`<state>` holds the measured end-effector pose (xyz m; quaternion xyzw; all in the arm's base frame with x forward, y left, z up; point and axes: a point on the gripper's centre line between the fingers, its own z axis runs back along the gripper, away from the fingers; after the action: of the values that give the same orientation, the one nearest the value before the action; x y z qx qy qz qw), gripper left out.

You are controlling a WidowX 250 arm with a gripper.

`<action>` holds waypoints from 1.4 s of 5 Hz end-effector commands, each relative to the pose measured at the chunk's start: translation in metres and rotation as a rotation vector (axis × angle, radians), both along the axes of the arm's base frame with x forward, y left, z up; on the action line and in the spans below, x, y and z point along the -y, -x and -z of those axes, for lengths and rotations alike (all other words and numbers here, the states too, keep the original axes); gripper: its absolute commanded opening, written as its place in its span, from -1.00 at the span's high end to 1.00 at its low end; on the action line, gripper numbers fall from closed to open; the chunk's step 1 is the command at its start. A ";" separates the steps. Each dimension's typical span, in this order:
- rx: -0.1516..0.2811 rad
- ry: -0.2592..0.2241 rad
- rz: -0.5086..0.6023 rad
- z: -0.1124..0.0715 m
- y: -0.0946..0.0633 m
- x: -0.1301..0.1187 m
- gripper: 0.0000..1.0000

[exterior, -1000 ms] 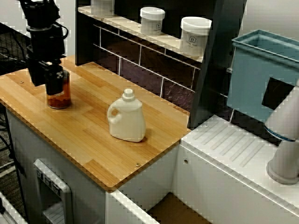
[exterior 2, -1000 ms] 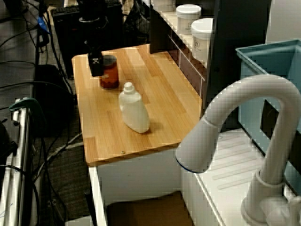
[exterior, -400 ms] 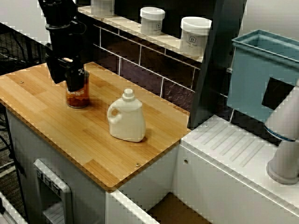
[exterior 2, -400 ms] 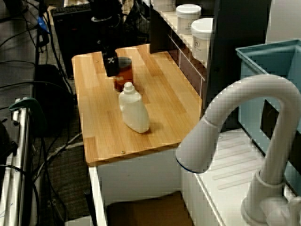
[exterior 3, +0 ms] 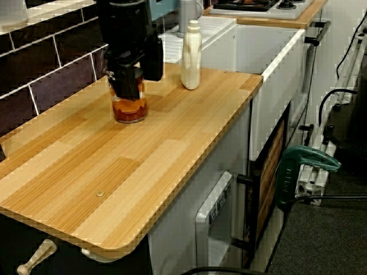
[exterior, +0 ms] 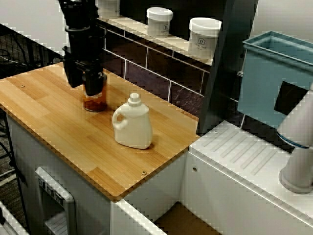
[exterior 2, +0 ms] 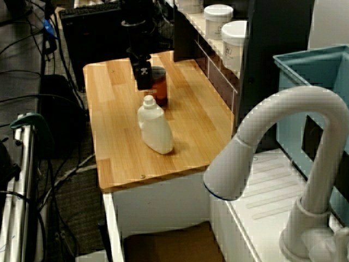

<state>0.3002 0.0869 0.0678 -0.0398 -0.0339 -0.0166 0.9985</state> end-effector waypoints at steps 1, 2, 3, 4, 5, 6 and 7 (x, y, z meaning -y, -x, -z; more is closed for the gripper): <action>0.040 0.014 -0.028 -0.024 -0.015 -0.002 -1.00; 0.043 0.021 -0.028 -0.030 -0.010 -0.006 -1.00; 0.046 0.038 -0.031 -0.036 -0.001 -0.014 -1.00; 0.067 0.044 -0.041 -0.046 0.002 -0.024 -1.00; 0.089 0.038 -0.038 -0.053 -0.003 -0.035 -1.00; 0.101 0.033 -0.046 -0.056 -0.011 -0.048 -1.00; 0.101 0.019 -0.054 -0.055 -0.020 -0.058 -1.00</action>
<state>0.3197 0.1408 0.1007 -0.0594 -0.0642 0.0095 0.9961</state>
